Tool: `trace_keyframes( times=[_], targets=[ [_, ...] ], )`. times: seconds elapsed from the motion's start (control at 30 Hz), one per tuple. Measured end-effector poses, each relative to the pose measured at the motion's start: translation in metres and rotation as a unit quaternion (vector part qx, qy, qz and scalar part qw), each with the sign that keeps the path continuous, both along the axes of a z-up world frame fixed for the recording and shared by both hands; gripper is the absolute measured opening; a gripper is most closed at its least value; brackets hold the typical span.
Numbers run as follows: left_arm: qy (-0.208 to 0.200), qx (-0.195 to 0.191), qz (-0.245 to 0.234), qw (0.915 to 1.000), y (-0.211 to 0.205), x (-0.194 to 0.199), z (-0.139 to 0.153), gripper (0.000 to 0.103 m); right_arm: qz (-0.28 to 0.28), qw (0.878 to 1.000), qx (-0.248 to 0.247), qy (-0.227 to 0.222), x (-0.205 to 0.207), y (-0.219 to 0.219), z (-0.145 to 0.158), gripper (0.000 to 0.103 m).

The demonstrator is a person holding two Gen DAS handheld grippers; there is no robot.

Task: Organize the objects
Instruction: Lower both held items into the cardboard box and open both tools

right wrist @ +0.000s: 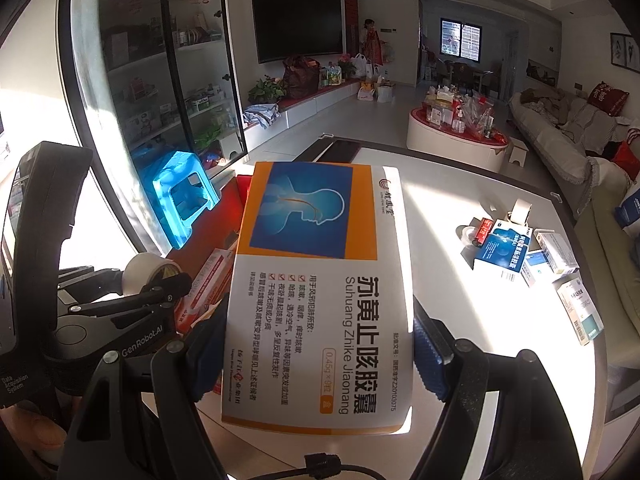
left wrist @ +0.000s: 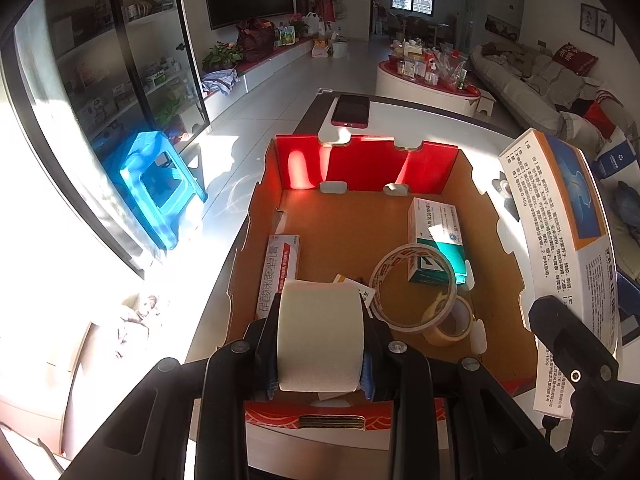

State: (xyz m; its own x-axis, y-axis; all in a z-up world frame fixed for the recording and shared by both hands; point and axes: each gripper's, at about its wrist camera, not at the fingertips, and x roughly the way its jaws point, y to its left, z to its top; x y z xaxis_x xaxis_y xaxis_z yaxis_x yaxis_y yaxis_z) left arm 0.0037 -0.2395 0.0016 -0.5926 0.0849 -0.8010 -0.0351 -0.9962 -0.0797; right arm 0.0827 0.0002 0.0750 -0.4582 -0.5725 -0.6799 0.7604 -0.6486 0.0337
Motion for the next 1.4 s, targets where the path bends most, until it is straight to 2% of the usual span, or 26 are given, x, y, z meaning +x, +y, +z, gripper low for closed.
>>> trace_keyframes(
  times=[0.33, 0.87, 1.4],
  targets=[
    [-0.003, 0.002, 0.004, 1.0, -0.007, -0.005, -0.002, 0.032, 0.011, 1.0, 0.005, 0.006, 0.003, -0.018, 0.0, 0.078],
    [-0.027, -0.008, -0.008, 0.9996, -0.007, -0.019, -0.024, 0.032, 0.006, 0.999, 0.035, -0.011, -0.008, -0.03, -0.027, 0.078],
    [-0.045, -0.016, -0.016, 0.9987, -0.004, -0.027, -0.038, 0.032, 0.005, 0.999, 0.046, -0.018, -0.018, -0.042, -0.037, 0.078]
  ],
)
